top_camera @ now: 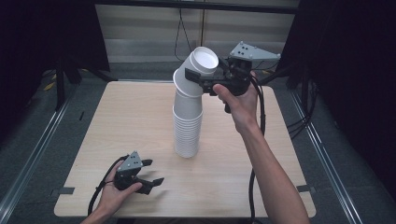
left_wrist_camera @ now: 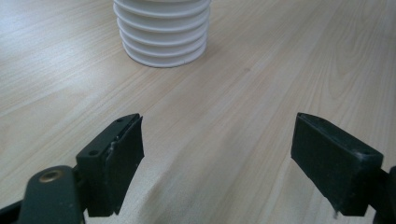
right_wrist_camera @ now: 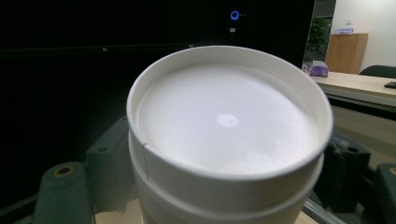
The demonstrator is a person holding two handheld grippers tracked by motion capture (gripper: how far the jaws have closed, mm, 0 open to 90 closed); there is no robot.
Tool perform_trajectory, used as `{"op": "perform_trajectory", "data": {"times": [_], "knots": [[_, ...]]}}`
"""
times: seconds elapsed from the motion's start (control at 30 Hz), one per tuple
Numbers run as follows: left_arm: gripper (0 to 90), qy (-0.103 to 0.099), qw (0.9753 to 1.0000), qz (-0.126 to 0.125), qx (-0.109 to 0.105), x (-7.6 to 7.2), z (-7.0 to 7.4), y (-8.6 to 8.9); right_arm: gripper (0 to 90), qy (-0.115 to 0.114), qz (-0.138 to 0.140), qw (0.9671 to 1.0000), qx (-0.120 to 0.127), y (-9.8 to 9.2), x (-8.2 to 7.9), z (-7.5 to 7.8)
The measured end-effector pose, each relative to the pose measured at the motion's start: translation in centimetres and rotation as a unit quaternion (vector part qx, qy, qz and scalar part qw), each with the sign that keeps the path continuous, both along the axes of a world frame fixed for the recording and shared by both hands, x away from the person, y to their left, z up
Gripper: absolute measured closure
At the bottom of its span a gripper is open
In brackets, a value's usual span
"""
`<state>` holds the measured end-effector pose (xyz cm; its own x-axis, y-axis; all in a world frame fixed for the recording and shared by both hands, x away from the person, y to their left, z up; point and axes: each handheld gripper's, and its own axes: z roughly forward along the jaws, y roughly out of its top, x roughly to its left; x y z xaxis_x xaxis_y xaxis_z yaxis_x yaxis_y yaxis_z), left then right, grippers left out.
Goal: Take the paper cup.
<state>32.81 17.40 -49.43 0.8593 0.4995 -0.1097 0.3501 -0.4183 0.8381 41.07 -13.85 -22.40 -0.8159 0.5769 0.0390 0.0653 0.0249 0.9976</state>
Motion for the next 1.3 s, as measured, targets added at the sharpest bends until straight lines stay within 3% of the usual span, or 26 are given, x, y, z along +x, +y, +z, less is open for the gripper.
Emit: {"op": "perform_trajectory", "data": {"times": [0.37,0.87,1.03,1.3], "knots": [[16.9,-0.001,1.0,0.001,0.004,0.0,0.0,0.0,21.3,0.003,-0.006,0.9999,0.01,-1.6,-1.3,-0.1],[16.8,-0.001,0.9999,0.012,0.01,0.0,-0.2,0.0,21.3,-0.005,-0.047,0.9989,0.007,-4.7,-3.2,-0.6],[16.8,0.026,0.9996,0.008,0.006,0.2,-0.6,-0.3,21.4,-0.002,-0.057,0.9984,0.001,-5.4,-3.6,-1.1],[16.8,0.01,0.9998,0.016,0.005,0.5,-0.4,-0.2,21.4,0.008,-0.065,0.9979,-0.005,-6.3,-4.1,-2.3]]}}
